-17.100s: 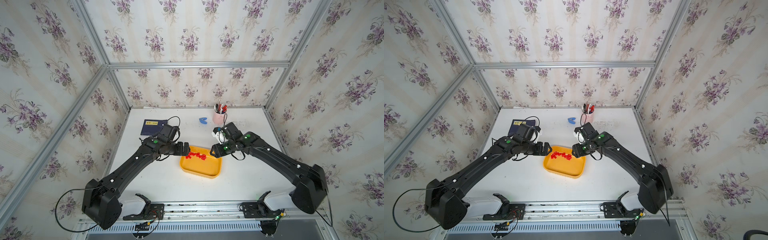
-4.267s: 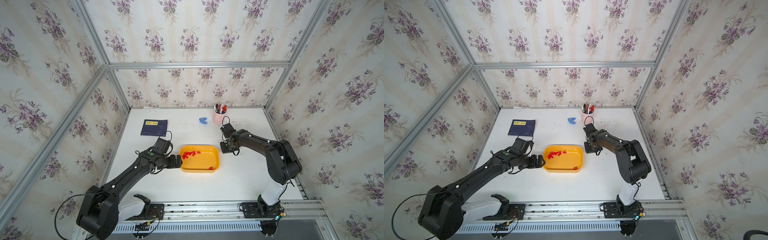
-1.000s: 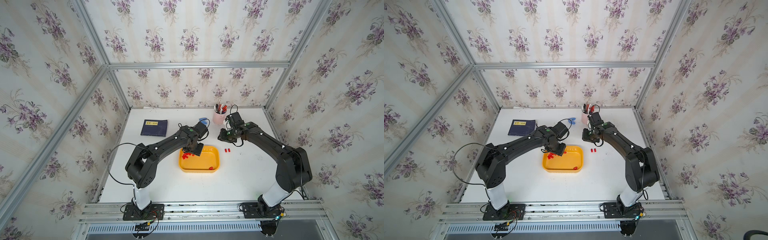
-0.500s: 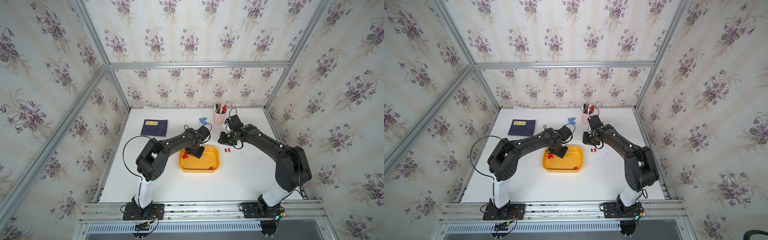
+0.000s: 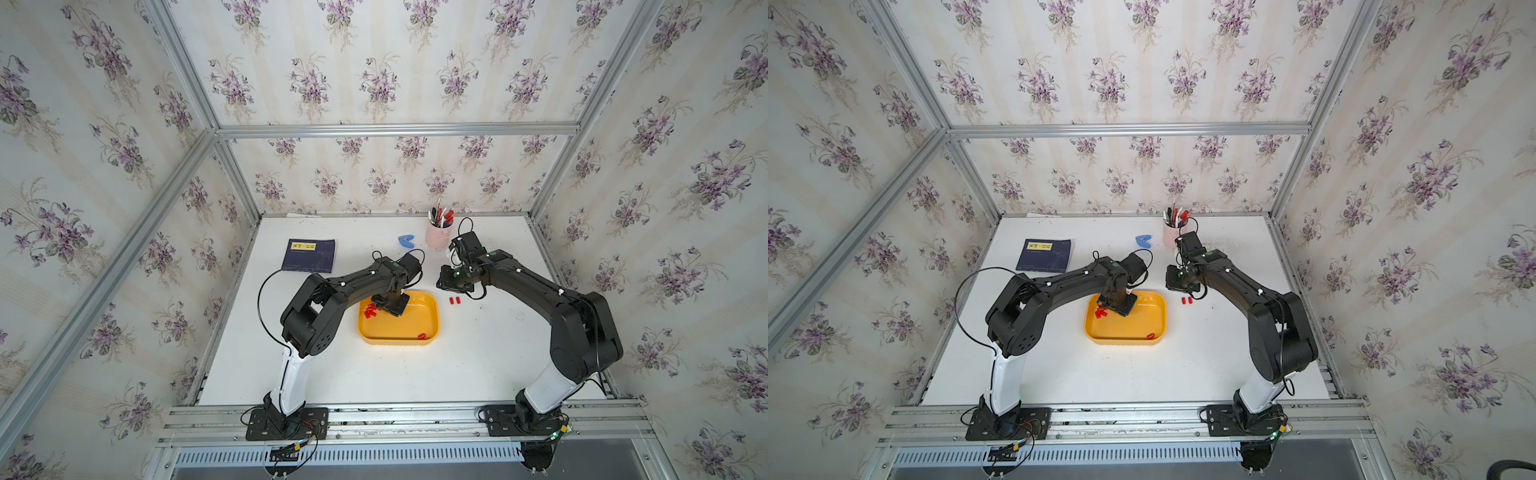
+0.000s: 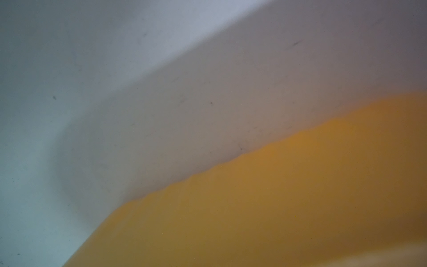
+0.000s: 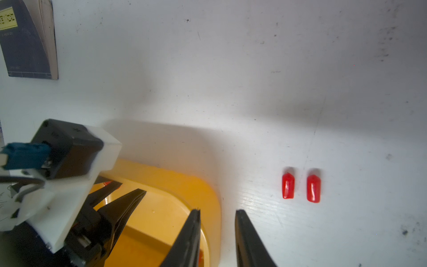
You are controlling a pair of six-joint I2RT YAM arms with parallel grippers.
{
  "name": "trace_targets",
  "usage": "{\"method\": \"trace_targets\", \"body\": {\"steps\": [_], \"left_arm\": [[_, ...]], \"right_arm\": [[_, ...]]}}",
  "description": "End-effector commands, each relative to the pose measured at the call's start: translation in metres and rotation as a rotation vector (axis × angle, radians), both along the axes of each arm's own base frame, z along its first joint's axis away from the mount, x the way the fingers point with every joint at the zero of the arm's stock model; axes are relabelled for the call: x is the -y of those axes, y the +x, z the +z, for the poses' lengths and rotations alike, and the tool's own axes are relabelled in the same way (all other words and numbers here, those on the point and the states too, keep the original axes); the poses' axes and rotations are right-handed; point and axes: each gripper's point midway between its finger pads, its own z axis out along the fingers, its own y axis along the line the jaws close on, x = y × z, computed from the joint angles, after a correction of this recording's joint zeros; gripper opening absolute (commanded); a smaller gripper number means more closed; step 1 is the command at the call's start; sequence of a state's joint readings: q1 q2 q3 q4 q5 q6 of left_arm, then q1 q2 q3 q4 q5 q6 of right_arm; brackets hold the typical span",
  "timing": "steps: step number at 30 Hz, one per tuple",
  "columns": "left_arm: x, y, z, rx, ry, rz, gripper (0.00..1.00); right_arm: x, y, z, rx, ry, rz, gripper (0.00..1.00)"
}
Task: Take the screw protection sleeves out of the storage box
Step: Pick up the screw protection sleeve from the storage box.
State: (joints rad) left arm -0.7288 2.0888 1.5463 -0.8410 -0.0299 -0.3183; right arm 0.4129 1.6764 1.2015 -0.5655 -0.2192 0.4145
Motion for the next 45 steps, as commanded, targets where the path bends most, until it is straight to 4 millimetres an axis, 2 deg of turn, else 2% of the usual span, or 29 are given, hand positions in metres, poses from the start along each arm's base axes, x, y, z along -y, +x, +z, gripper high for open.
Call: {"method": "trace_targets", "body": {"steps": [1,11,19,26,32,36,41,45], "left_arm": [[-0.004,0.002,-0.001,0.008,0.026,-0.010,0.38],[-0.009,0.005,-0.010,0.009,0.068,-0.008,0.25],[-0.013,0.005,-0.006,0.030,0.071,0.004,0.18],[-0.011,-0.003,0.017,0.033,0.017,0.022,0.18],[-0.019,-0.014,0.061,0.074,-0.055,0.089,0.18],[-0.040,-0.021,0.085,0.068,-0.111,0.179,0.18],[-0.089,-0.024,0.107,0.086,-0.127,0.308,0.20],[-0.126,-0.024,0.105,0.089,-0.117,0.395,0.20]], "right_arm": [[0.003,0.003,-0.001,0.017,-0.021,0.005,0.30],[0.002,0.000,-0.003,0.012,-0.020,0.012,0.30],[0.003,-0.003,-0.007,0.007,-0.020,0.011,0.30],[0.002,-0.003,-0.008,0.003,-0.015,0.016,0.30],[0.003,-0.004,-0.009,0.002,-0.019,0.016,0.29],[0.004,-0.004,-0.009,0.006,-0.025,0.020,0.29],[0.002,-0.002,-0.008,0.007,-0.022,0.022,0.29],[0.003,-0.002,-0.011,0.006,-0.031,0.024,0.29]]}}
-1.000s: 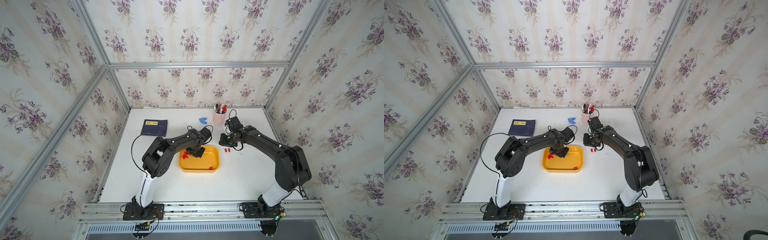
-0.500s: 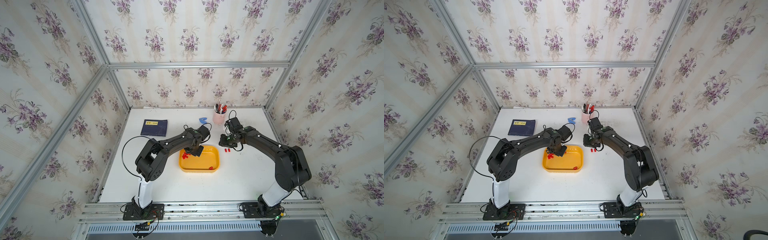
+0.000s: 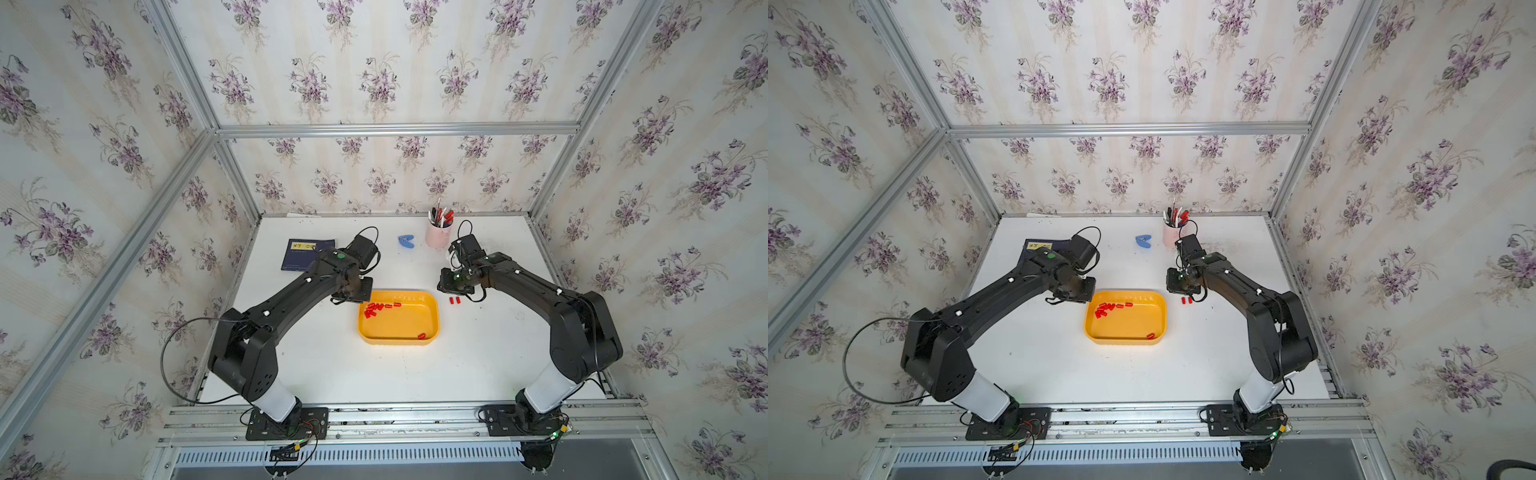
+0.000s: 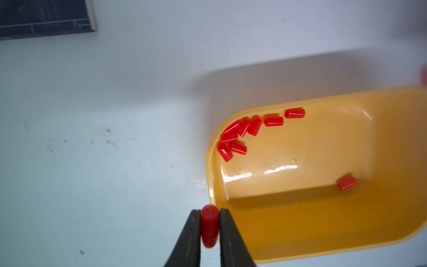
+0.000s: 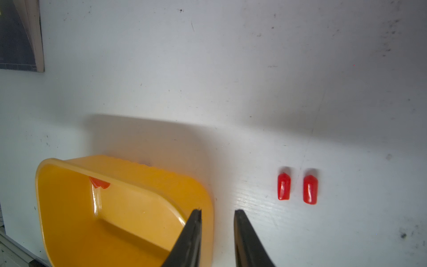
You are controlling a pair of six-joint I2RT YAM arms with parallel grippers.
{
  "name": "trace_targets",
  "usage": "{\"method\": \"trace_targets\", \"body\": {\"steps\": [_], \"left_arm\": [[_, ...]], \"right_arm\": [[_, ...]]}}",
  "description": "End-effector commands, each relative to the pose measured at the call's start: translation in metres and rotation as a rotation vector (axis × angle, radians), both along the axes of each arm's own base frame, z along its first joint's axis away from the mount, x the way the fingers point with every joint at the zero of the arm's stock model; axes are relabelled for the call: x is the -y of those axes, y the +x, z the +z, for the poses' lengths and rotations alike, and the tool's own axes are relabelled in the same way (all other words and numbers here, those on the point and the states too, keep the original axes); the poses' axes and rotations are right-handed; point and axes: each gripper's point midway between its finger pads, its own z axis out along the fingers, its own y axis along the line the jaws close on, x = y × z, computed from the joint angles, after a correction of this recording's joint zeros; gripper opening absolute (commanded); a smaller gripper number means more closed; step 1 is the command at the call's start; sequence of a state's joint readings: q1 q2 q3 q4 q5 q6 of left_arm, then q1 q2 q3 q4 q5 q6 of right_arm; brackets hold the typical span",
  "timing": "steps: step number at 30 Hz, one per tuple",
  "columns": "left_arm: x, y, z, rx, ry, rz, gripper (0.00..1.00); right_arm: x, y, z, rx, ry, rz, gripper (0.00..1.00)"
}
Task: Take the screw protection sleeves out of the storage box
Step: Pick up the screw protection sleeve from the storage box, then place the screw protection sleeve at the center of the board.
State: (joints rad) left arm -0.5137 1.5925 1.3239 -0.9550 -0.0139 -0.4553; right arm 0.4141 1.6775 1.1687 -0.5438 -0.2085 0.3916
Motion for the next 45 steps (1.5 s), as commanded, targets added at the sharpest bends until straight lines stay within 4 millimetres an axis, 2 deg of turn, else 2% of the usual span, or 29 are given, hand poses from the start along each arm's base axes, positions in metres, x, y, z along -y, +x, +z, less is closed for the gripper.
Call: {"method": "trace_targets", "body": {"steps": [1,8,15,25,35,45], "left_arm": [[-0.024,-0.006,-0.007,-0.040,0.023,0.059,0.20],[-0.039,0.011,-0.047,-0.088,0.098,0.071,0.19],[-0.041,0.029,-0.082,-0.114,0.117,0.097,0.19],[-0.042,0.026,-0.114,-0.161,0.130,0.105,0.21],[-0.042,0.022,-0.123,-0.179,0.127,0.112,0.29],[-0.047,0.019,-0.082,-0.126,0.119,0.118,0.43]], "right_arm": [[0.001,0.002,-0.001,0.006,-0.013,0.006,0.29],[0.003,0.004,-0.003,0.009,-0.027,-0.002,0.29],[0.005,0.000,-0.007,-0.005,-0.039,0.002,0.29],[0.006,-0.001,-0.008,-0.007,-0.044,0.004,0.29],[0.007,-0.002,-0.005,-0.006,-0.047,0.003,0.29],[0.010,-0.003,0.000,0.010,-0.056,0.003,0.29]]}}
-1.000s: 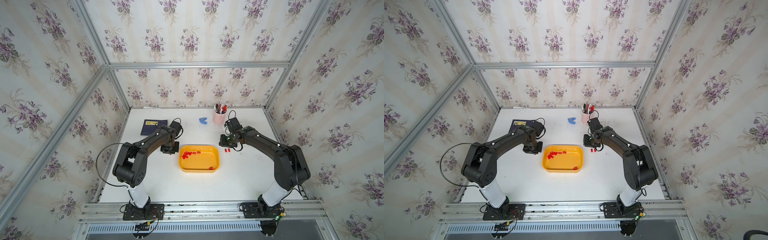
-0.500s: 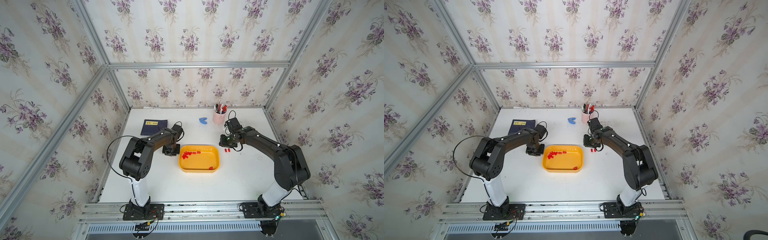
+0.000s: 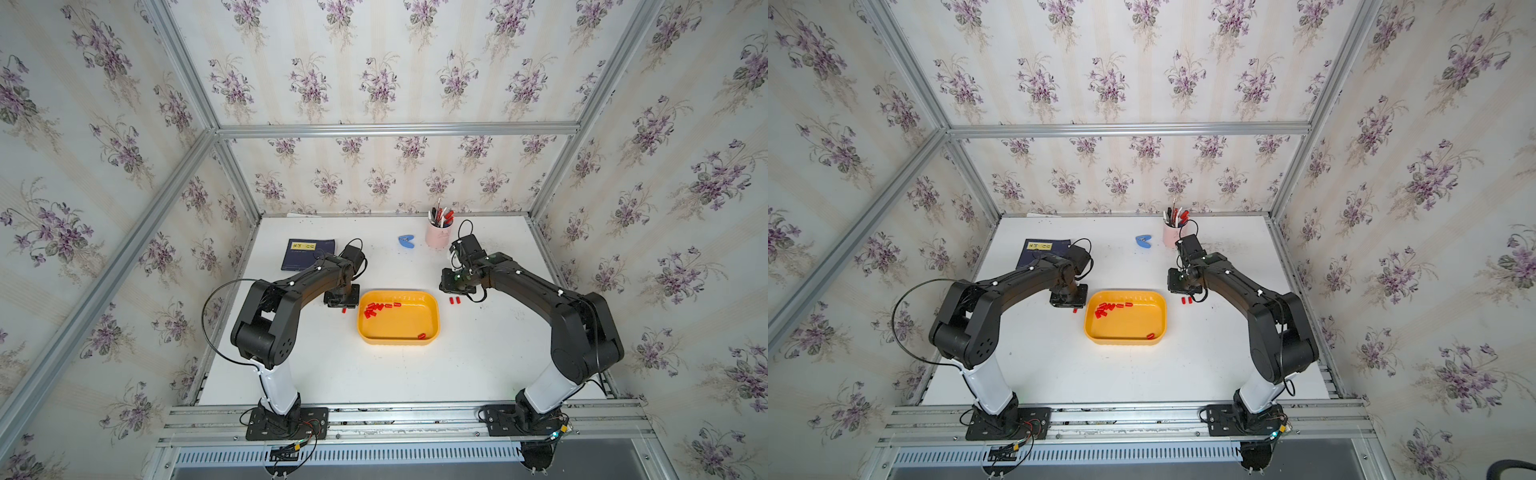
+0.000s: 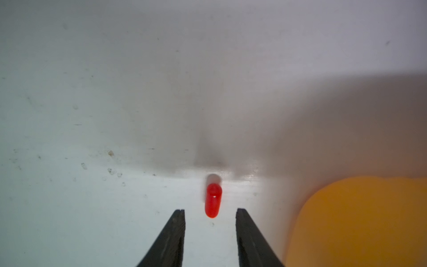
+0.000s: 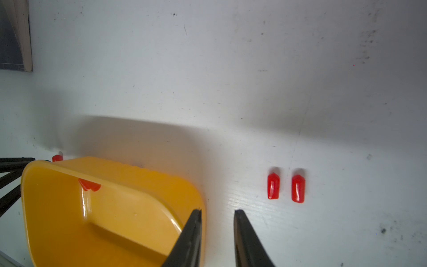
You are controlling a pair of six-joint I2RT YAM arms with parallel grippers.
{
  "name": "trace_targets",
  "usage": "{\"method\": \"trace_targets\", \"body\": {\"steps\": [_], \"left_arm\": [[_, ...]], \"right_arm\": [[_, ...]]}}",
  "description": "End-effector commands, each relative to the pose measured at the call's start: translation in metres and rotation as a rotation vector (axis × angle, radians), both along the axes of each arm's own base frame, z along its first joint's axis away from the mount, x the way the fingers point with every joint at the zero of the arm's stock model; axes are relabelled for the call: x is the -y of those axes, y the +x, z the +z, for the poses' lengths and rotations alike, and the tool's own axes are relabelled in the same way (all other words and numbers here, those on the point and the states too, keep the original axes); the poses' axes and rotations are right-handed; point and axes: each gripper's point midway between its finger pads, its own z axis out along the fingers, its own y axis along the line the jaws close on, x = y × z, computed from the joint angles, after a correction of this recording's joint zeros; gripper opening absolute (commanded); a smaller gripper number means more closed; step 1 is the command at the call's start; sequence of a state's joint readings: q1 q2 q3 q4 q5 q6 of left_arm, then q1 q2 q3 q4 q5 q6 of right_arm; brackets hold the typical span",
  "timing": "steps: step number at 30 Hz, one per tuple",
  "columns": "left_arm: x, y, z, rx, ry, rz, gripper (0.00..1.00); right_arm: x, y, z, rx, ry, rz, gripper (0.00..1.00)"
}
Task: Take the screw protection sleeves out of the storage box
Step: Place the screw protection sleeve at the center of the board, then pick up the screw protection sleeve from the storage box.
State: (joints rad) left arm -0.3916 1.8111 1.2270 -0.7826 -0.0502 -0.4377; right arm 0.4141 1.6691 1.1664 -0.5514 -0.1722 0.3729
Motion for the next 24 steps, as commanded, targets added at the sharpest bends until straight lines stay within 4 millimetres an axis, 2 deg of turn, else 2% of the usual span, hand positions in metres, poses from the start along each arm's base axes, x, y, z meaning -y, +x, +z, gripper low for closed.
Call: {"method": "trace_targets", "body": {"steps": [1,4,8,10,16,19,21,24], "left_arm": [[-0.006,-0.007,0.018,-0.002,0.015,0.009,0.44],[0.004,-0.009,0.050,0.048,-0.021,-0.015,0.45],[0.047,-0.019,0.095,0.109,-0.049,-0.190,0.51],[0.067,-0.025,0.104,0.108,-0.055,-0.277,0.54],[0.105,-0.039,0.090,-0.006,-0.241,-0.192,0.61],[0.112,-0.032,0.080,-0.006,-0.264,-0.112,0.56],[0.123,-0.024,0.078,0.024,-0.263,-0.134,0.52],[0.131,-0.023,0.063,-0.002,-0.194,-0.203,0.49]], "right_arm": [[0.004,-0.004,-0.001,-0.006,-0.020,0.000,0.29],[0.004,-0.003,0.000,-0.001,-0.022,-0.002,0.29],[0.006,-0.003,0.001,0.008,-0.026,-0.006,0.29],[0.006,-0.003,0.001,0.010,-0.023,-0.006,0.29],[0.005,-0.005,-0.002,0.004,-0.016,-0.004,0.29],[0.004,-0.005,-0.003,0.002,-0.011,-0.005,0.29],[0.004,-0.006,-0.004,-0.001,-0.009,-0.001,0.29],[0.005,-0.008,-0.006,-0.006,-0.017,0.005,0.29]]}}
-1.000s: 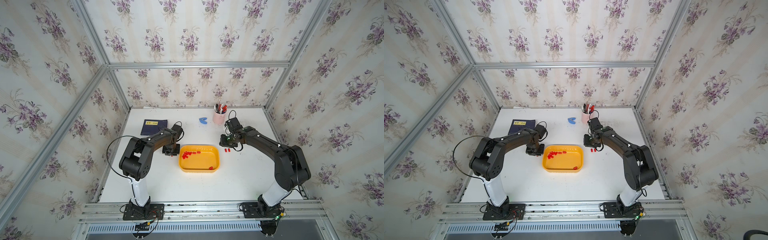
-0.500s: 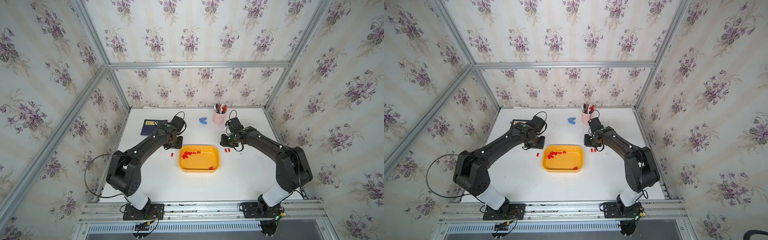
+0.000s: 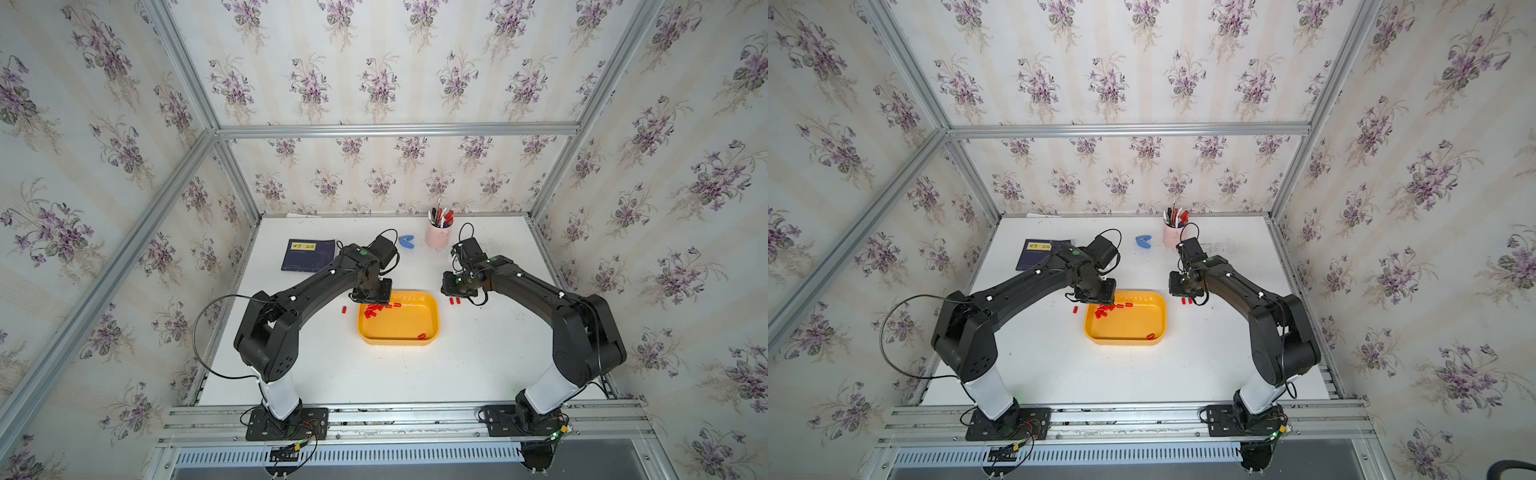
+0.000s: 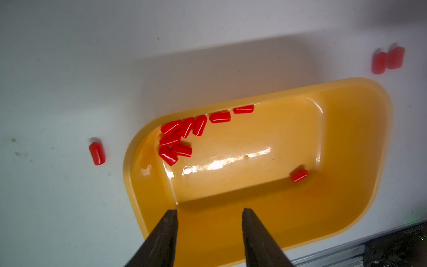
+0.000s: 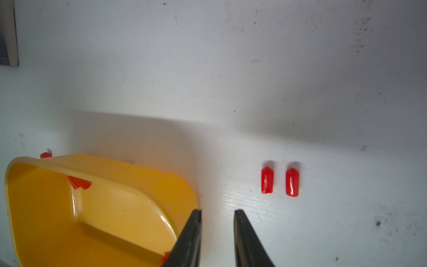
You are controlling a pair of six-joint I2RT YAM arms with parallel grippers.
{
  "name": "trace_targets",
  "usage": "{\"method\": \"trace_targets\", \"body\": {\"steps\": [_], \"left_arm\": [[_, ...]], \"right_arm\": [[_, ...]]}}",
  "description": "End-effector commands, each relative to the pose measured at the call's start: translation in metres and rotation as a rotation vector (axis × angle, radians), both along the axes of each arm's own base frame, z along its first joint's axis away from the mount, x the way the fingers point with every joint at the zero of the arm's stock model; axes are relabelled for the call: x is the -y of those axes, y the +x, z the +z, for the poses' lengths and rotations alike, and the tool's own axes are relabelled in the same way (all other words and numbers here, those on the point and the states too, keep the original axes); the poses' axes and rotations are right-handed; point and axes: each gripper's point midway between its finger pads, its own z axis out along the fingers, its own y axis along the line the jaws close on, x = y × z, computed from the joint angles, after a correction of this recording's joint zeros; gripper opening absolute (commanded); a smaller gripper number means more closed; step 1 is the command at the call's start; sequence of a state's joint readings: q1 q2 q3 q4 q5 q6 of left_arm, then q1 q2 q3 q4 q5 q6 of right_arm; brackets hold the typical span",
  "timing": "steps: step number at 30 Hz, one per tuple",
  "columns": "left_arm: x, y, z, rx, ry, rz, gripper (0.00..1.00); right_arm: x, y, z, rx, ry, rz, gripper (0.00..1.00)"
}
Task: Take the screw protection sleeves out of the storage box
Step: Pick up the screw protection sleeve from the storage box.
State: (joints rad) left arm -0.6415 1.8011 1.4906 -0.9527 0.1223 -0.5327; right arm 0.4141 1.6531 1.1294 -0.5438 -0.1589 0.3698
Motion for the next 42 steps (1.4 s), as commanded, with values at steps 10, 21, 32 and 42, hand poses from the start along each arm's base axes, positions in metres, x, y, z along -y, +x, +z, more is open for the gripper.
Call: {"method": "trace_targets", "body": {"steps": [10,21,32,42], "left_arm": [[0.003,0.012,-0.050,-0.004,0.137,-0.063,0.41],[-0.001,0.026,-0.070,0.010,0.207,-0.067,0.34],[-0.002,0.030,-0.085,0.001,0.240,-0.087,0.32],[-0.002,0.034,-0.093,0.003,0.258,-0.096,0.27]], "right_arm": [[0.004,-0.004,-0.003,-0.002,-0.016,0.001,0.29],[0.005,-0.003,-0.002,-0.002,-0.020,-0.004,0.29],[0.005,-0.004,0.000,-0.001,-0.024,-0.002,0.29],[0.006,-0.004,0.002,0.003,-0.025,0.000,0.29]]}}
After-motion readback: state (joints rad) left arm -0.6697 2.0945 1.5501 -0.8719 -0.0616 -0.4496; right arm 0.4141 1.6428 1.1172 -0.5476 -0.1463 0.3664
